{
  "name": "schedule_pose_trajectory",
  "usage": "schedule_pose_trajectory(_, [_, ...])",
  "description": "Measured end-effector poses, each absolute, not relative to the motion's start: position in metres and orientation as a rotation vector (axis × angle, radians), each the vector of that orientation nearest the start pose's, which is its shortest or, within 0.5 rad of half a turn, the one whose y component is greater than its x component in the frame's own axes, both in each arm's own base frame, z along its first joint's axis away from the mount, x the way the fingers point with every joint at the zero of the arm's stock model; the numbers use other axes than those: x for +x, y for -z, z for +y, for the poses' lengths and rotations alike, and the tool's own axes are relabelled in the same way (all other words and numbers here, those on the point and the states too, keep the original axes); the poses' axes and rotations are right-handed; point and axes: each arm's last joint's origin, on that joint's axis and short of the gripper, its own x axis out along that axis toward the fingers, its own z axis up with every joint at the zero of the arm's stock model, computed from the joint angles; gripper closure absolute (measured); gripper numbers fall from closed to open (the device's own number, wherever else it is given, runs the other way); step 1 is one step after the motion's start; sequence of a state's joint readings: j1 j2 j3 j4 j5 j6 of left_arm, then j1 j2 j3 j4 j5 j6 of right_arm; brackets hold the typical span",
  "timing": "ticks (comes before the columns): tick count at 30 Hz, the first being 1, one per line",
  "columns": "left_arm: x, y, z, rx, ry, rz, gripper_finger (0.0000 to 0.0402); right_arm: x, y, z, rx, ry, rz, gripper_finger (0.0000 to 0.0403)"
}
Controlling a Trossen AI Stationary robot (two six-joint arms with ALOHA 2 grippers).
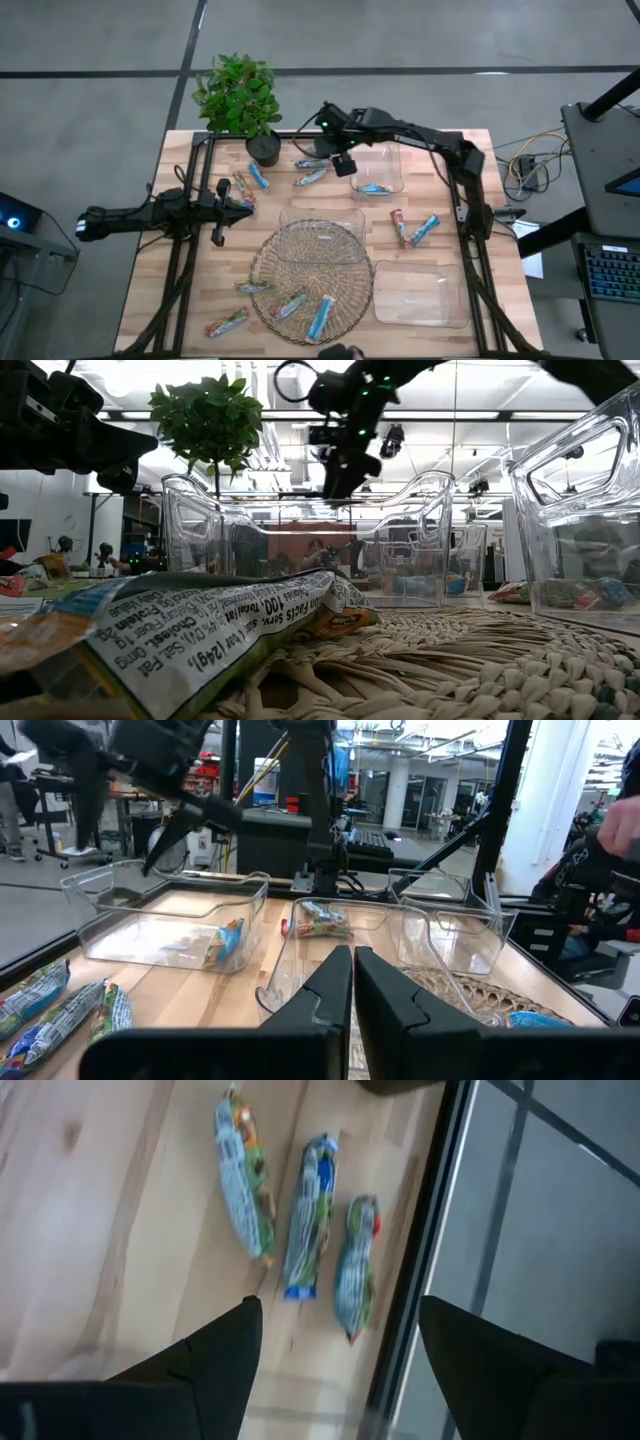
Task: Pick and place Granola Bars by type
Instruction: Put the yellow granola bar into the top transparent bin
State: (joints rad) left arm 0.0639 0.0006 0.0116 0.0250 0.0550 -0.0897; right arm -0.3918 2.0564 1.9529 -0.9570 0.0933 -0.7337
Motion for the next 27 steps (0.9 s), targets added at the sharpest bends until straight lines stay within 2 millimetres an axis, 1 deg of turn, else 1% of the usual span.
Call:
schedule_pose_trajectory(4, [0.097,-0.170,0.005,-0.087,-0.007,-0.036,0.0402,0.429,-0.278,-0.176,-0.495,0.022,1.145,0.0142])
schedule_pose_trajectory(7, [0.097,-0.170,0.005,-0.088,-0.008,-0.036,0.0402,0.442,-0.270,-0.179,-0.456,-0.001,1.140,0.0142])
schedule_pose_trajectory(12, [0.097,-0.170,0.005,-0.088,-0.007,-0.036,0.0402,0.458,-0.251,-0.179,-0.420,-0.025,1.176,0.0142])
schedule_pose_trajectory(18, [0.097,-0.170,0.005,-0.087,-0.007,-0.036,0.0402,0.467,-0.238,-0.175,-0.408,-0.061,1.186,0.0142])
schedule_pose_trajectory(27, [0.097,-0.170,0.005,-0.087,-0.007,-0.035,0.0402,0.474,-0.219,-0.171,-0.366,-0.088,1.202,0.0143])
